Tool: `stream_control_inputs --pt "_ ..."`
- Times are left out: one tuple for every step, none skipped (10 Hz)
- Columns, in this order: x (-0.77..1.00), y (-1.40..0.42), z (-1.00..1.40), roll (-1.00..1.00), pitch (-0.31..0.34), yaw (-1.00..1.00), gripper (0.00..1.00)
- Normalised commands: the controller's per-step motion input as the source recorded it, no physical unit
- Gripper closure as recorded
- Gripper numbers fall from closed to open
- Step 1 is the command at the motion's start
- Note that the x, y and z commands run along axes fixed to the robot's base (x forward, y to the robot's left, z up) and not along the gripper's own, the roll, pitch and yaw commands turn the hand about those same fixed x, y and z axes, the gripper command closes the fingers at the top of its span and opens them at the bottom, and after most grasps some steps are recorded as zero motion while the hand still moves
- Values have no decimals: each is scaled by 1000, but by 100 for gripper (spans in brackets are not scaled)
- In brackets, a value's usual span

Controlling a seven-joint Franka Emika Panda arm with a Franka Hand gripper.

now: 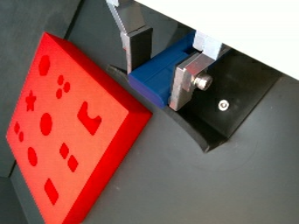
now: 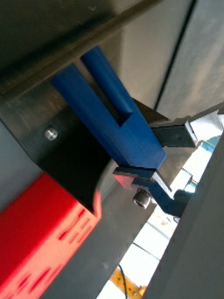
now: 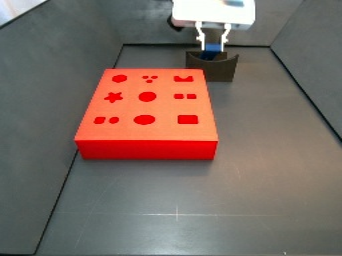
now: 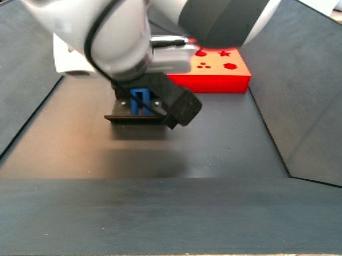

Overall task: Pick up the square-circle object. Move up. Rotate the square-circle object. Place the square-circle object on the fixture. Regrasp the square-circle object. Move to above the board. Insert the square-circle object.
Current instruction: Place the square-circle object on the fixture, then regrasp the square-circle object.

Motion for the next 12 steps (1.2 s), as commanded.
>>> stream_control_inputs --pt "117 133 -493 -119 -31 -161 100" --pt "97 145 -476 -112 -44 -143 100" --pt "90 150 -464 -108 -51 -101 100" --pt "90 149 -463 -108 -51 -84 100" --pt "90 149 -462 -108 -51 -54 100" --pt "0 0 0 0 0 0 0" --pt "0 0 1000 -11 -30 49 0" --pt "-7 5 1000 -4 -25 55 0" --pt "-28 3 1000 21 0 61 0" --pt "-34 -2 1000 36 23 59 0" --pt "-35 -1 1000 42 40 55 0" --pt "-32 3 882 46 72 40 0"
